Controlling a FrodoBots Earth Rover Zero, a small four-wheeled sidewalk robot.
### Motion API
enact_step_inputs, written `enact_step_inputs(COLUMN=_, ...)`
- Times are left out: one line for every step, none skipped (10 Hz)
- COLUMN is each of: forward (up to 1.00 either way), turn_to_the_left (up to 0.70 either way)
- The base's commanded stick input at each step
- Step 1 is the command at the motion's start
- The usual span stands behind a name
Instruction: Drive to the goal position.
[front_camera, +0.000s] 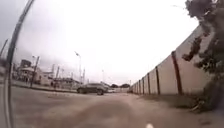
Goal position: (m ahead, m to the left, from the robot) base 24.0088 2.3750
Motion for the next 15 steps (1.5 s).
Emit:
enact_step_inputs(forward=0.98, turn_to_the_left=0.04)
enact_step_inputs(forward=0.98, turn_to_the_left=0.04)
enact_step_inputs(forward=0.98, turn_to_the_left=0.04)
enact_step_inputs(forward=0.98, turn_to_the_left=0.04)
enact_step_inputs(forward=0.98, turn_to_the_left=0.04)
enact_step_inputs(forward=0.98, turn_to_the_left=0.04)
enact_step_inputs(forward=0.98, turn_to_the_left=0.04)
enact_step_inputs(forward=0.98, turn_to_the_left=0.04)
enact_step_inputs(forward=0.98, turn_to_the_left=0.04)
enact_step_inputs(forward=0.98, turn_to_the_left=0.04)
enact_step_inputs(forward=0.98, turn_to_the_left=0.03)
enact_step_inputs(forward=0.98, turn_to_the_left=0.0)
enact_step_inputs(forward=0.98, turn_to_the_left=-0.19)
enact_step_inputs(forward=0.98, turn_to_the_left=0.03)
enact_step_inputs(forward=0.98, turn_to_the_left=0.04)
